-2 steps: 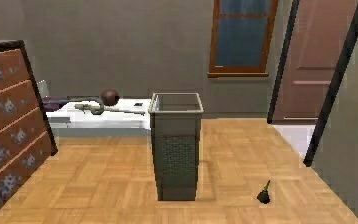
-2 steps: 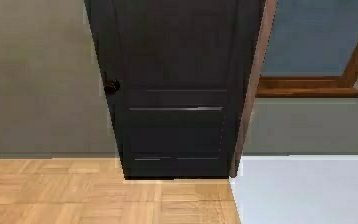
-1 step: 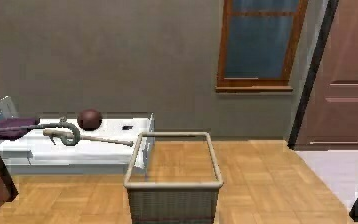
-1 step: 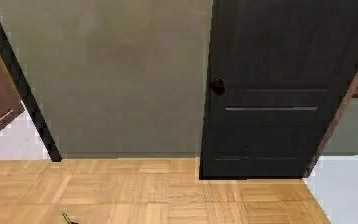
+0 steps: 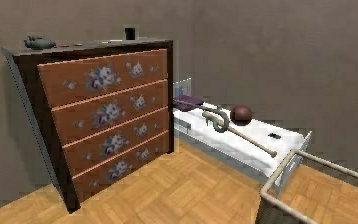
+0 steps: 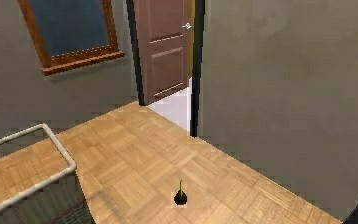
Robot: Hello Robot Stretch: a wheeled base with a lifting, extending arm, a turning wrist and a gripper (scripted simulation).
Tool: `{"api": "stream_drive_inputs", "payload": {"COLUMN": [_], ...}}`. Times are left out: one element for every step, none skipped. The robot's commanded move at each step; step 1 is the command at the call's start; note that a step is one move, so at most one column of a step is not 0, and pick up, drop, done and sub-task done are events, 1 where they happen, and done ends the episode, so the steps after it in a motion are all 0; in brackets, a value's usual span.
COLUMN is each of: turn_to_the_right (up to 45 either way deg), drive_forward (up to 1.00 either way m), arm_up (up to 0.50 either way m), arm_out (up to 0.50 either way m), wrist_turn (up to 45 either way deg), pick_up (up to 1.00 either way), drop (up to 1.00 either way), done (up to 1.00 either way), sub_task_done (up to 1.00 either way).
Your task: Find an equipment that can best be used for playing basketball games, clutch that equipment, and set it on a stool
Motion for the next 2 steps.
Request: {"api": "stream_drive_inputs", "payload": {"turn_to_the_right": [-6.0,0.0], "drive_forward": [0.00,0.70], "arm_up": [0.00,0.00], "arm_out": [0.00,0.00], "wrist_turn": [0.0,0.0], "pick_up": [0.00,0.00], "drop": [0.00,0.00], "done": [0.00,0.00], "sub_task_done": [0.00,0.00]}}
